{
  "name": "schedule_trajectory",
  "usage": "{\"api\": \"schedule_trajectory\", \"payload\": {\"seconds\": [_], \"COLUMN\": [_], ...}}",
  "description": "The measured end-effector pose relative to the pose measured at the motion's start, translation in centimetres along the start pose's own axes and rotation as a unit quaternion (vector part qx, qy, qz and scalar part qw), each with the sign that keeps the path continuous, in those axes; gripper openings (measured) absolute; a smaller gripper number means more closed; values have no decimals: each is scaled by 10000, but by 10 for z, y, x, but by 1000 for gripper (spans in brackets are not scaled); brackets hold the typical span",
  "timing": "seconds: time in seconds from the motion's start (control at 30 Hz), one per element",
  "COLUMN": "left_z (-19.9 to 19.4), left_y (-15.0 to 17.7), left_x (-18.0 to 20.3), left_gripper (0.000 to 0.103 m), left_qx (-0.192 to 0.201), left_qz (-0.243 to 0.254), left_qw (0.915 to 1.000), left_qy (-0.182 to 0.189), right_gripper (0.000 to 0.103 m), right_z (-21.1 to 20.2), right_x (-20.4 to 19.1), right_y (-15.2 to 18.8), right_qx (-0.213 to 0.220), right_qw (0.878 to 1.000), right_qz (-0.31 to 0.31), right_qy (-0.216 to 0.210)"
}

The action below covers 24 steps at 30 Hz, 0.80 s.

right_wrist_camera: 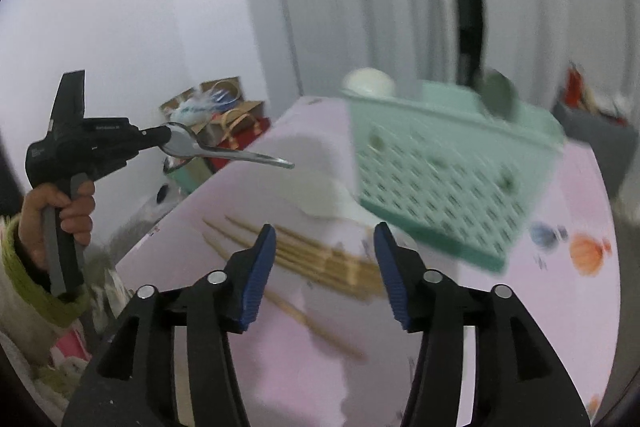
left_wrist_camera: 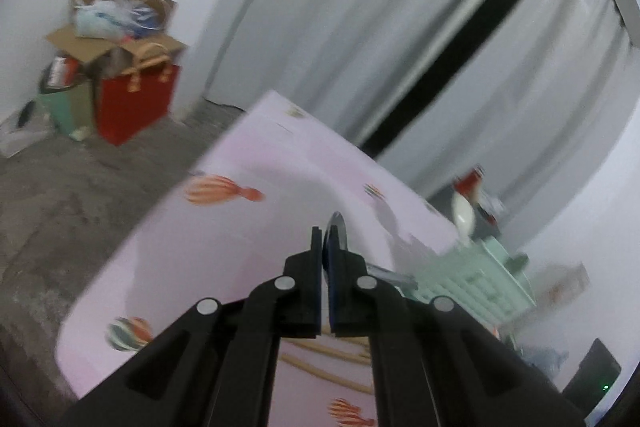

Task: Organize utensils

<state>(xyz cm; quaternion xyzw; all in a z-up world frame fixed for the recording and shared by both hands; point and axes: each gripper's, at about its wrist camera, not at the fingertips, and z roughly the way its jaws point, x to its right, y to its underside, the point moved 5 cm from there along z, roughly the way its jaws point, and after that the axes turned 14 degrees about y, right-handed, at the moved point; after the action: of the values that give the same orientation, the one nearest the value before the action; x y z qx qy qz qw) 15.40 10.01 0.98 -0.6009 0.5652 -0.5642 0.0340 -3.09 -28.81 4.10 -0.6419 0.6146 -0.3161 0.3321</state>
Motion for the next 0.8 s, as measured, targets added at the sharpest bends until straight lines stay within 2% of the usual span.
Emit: {"api": "schedule_trajectory", "payload": {"seconds": [0.2,0.4,0.53,0.63,0.73,0.77,0.8], "left_z": [-18,-27,-29,-29,-29,-28,-28], "left_y": [-9,-10,-9,-8,-7,-7,-7], "left_x": [-38,-68,-81,-87,-90,-90,-89], "left_gripper": [1,1,1,1,1,1,1], "left_qx": [291,374,379,363,341,337,334], "left_qz": [-247,-453,-529,-569,-592,-591,-593], "left_qw": [9989,9976,9971,9970,9969,9970,9970], "left_qy": [-270,-366,-387,-387,-382,-381,-382], "right_gripper": [51,45,35,24,17,8,8], "right_z": [51,109,147,165,166,166,166], "right_x": [-45,-77,-93,-97,-99,-98,-97], "right_y": [-29,-26,-16,-6,-3,-2,-1], "right_qx": [-133,-563,-874,-1044,-957,-959,-926], "right_qw": [9958,9814,9642,9517,9473,9450,9431], "right_qz": [-904,-1806,-2430,-2780,-2926,-2978,-3027], "right_qy": [-9,327,596,783,883,951,1021]}}
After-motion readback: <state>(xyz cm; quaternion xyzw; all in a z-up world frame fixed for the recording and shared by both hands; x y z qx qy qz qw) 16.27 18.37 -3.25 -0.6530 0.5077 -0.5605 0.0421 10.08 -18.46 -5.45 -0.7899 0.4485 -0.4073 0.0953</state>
